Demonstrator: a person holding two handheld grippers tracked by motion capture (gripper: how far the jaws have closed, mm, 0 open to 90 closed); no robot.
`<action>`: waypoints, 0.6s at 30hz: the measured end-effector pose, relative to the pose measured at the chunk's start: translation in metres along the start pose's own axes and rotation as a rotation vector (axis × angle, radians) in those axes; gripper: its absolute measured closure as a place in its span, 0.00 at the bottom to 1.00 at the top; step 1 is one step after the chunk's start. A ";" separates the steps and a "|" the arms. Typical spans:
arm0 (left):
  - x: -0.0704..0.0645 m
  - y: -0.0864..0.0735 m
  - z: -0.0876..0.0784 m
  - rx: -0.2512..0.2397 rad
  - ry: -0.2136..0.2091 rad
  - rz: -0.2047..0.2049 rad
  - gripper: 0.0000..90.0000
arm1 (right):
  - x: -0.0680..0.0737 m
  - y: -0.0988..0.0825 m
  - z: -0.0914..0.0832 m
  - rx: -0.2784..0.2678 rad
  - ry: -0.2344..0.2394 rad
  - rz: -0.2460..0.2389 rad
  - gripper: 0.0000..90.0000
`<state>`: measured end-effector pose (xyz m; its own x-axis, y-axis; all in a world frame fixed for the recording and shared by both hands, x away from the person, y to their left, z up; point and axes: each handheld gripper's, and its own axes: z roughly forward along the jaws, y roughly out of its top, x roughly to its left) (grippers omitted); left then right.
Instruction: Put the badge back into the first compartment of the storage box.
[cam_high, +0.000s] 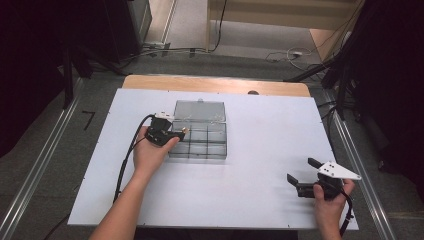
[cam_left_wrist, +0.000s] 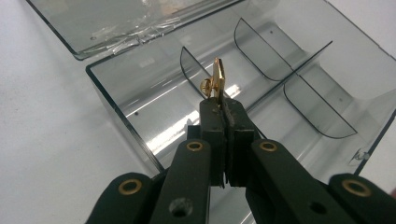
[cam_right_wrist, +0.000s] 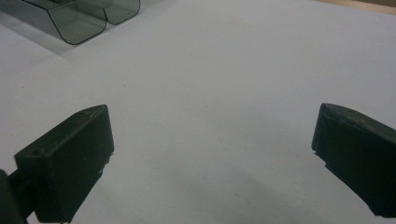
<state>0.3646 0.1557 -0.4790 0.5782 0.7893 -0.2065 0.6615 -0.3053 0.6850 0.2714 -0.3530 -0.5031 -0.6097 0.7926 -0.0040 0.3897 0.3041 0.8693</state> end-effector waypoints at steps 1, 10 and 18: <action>0.000 0.000 0.000 0.004 0.001 0.000 0.99 | 0.000 0.000 0.000 0.000 0.000 0.000 0.00; 0.001 0.000 0.000 0.014 -0.017 -0.013 0.93 | 0.000 0.000 0.000 0.000 0.000 0.000 0.00; 0.001 0.000 -0.005 -0.004 -0.026 -0.019 0.89 | 0.000 0.000 0.000 0.000 0.000 0.001 0.00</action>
<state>0.3630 0.1588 -0.4760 0.5782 0.7805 -0.2377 0.6702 -0.2882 0.6839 0.2714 -0.3530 -0.5031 -0.6094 0.7929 -0.0036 0.3900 0.3038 0.8693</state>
